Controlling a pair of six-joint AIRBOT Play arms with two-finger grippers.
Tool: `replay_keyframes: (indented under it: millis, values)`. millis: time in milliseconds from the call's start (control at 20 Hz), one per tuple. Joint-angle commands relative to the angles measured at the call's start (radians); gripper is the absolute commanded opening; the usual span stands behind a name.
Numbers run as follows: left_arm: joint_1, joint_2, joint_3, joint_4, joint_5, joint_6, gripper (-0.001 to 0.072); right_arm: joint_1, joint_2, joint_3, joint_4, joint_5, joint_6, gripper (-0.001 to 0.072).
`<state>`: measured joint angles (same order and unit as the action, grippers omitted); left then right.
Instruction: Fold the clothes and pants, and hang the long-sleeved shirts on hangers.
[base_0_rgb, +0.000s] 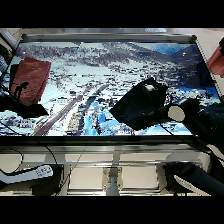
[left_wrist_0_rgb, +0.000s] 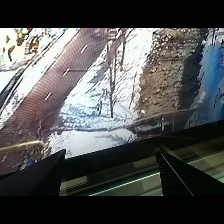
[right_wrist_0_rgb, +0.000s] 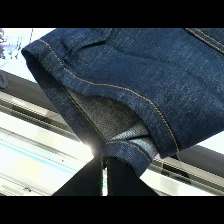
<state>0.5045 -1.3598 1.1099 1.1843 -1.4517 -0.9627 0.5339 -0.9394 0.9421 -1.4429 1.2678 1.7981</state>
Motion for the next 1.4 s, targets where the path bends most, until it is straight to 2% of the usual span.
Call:
replay_keyframes:
  millis: [0,800,1350]
  values:
    - [0.000,0.000,0.000,0.000,0.000,0.000,0.0648,0.001,-0.001,0.001,-0.002,0.000,0.000,0.0013]
    - [0.000,0.000,0.000,0.000,0.000,0.000,0.0648,0.001,-0.001,0.001,0.005,-0.005,0.000,0.0013]
    - [0.000,0.000,0.000,0.000,0.000,0.000,0.0648,0.001,-0.001,0.001,0.006,-0.105,0.000,0.0013]
